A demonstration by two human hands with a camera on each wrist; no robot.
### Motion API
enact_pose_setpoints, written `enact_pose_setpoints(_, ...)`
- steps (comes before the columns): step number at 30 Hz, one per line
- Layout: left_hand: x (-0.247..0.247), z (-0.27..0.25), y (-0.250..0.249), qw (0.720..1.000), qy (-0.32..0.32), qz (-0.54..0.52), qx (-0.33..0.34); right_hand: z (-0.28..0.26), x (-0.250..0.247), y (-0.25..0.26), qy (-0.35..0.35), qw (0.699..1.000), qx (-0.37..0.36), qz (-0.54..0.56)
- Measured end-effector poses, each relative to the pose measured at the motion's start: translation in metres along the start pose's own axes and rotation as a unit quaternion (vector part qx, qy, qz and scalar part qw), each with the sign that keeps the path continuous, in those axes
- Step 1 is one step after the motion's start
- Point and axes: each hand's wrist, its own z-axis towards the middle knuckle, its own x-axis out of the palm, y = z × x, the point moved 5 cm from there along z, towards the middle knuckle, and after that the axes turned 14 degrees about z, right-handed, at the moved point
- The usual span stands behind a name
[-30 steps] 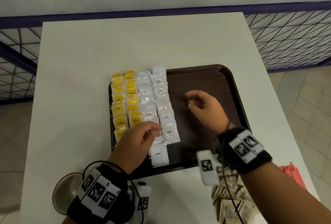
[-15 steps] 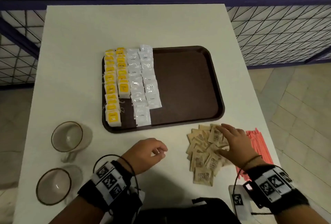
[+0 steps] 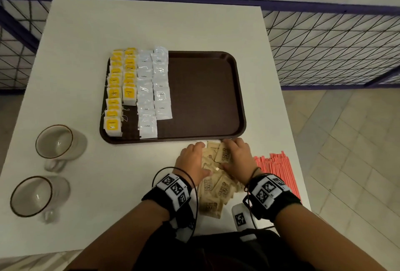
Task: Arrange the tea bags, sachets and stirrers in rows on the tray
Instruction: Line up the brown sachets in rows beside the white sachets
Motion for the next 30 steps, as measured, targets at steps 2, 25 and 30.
enact_pose_setpoints(2,0.0,0.002,0.003,1.0,-0.003,-0.017,0.0,-0.001,-0.001,0.0,-0.016,0.999,-0.002,-0.029)
enact_pose_setpoints(25,-0.055,-0.019,0.055,0.953,-0.1,-0.278,-0.065,0.003,-0.04,0.035,-0.017,0.97,-0.109,0.217)
enact_pose_setpoints(30,-0.074,-0.026,0.052,0.873,-0.129,-0.463,-0.08,-0.009,-0.029,0.066,0.185,0.916,-0.037,0.354)
